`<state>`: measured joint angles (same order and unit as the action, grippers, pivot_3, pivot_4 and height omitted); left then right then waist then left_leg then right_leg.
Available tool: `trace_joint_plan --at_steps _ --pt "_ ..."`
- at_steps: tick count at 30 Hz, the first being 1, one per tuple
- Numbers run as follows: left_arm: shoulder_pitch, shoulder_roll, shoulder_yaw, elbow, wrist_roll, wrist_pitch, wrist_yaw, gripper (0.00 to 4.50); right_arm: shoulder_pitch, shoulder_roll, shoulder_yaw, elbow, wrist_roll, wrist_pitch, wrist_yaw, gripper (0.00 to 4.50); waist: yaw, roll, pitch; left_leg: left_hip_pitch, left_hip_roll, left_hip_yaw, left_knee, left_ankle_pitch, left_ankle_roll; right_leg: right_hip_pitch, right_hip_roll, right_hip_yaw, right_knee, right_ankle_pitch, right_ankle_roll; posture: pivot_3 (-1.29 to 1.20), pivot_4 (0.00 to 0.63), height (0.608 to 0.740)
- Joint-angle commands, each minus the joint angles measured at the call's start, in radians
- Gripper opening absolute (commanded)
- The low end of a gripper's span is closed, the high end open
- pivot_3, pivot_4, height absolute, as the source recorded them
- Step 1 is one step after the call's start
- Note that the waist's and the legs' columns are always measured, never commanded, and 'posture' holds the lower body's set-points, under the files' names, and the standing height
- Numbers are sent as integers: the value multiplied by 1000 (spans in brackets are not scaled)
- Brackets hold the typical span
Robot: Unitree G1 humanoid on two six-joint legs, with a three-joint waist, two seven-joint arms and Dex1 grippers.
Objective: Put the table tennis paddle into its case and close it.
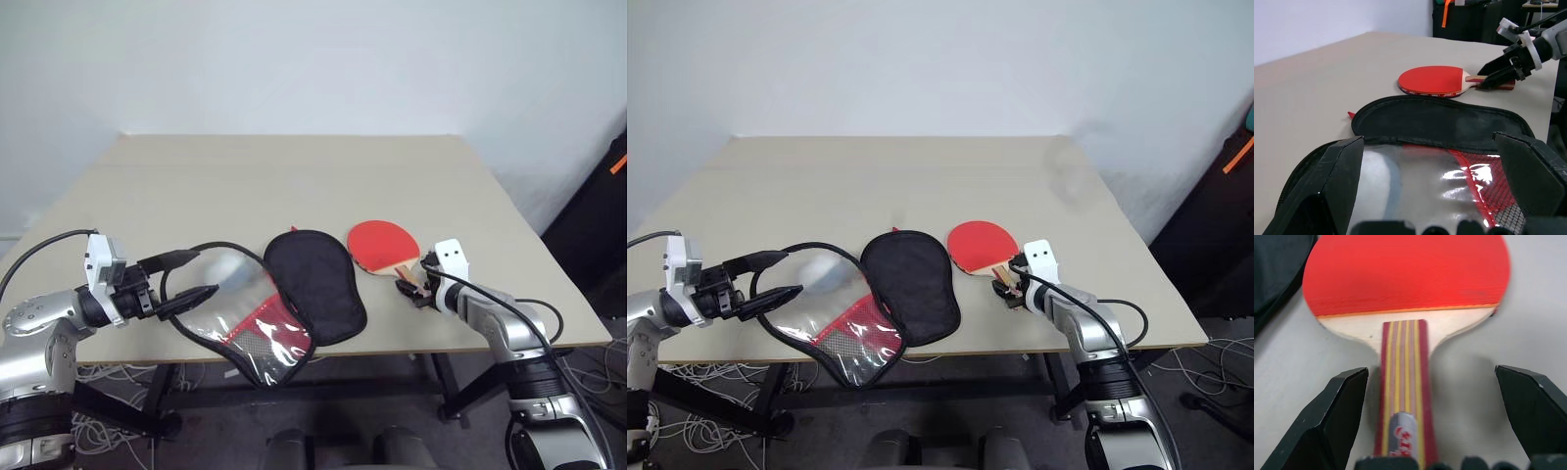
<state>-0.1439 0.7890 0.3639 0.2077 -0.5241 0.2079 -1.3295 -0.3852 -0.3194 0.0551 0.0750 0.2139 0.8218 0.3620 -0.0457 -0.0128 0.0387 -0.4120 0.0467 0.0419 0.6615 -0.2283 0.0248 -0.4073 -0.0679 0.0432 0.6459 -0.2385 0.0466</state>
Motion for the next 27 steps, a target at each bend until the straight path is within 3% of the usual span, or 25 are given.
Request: trace_joint_plan --at_steps 1,3,10,15,18,21,27 --pt "8 15 13 -42 -16 -4 7 4500 -36 7 0 -6 -8 7 -4 4092 0 0 0 0 0 0 0 0 0 0 0 0 0 0 0 0 0 740" --pt "18 13 16 -47 -15 -9 11 4500 -40 14 3 -5 -9 19 -6 3603 -1 0 0 0 0 0 0 0 0 0 0 0 0 0 0 0 0 740" --pt "36 11 21 -51 -18 -13 19 4500 -51 44 -13 -20 -23 25 -36 1186 -8 0 0 1 1 0 0 0 0 0 1 0 0 0 0 0 0 740" --pt "47 14 27 -50 -21 -14 25 4500 -99 99 -89 -14 -30 -95 -127 1155 -8 1 0 0 1 0 0 0 0 -1 1 0 0 0 -1 0 0 740" --pt "46 18 29 -46 -23 -13 25 4500 -116 139 -90 -74 22 -94 -95 1155 -7 1 0 -1 1 0 -1 0 0 -2 1 0 0 0 -1 0 0 740" --pt "42 20 29 -40 -23 -10 24 4500 -102 169 -23 -221 107 -34 12 1155 -8 1 1 -1 1 0 -1 0 0 -2 1 0 0 0 -1 0 0 740" --pt "44 28 34 -37 -25 -4 20 4500 -99 229 15 -323 156 119 -26 1155 -4 0 0 0 3 0 -1 0 0 -1 2 -1 0 1 -1 0 0 740"
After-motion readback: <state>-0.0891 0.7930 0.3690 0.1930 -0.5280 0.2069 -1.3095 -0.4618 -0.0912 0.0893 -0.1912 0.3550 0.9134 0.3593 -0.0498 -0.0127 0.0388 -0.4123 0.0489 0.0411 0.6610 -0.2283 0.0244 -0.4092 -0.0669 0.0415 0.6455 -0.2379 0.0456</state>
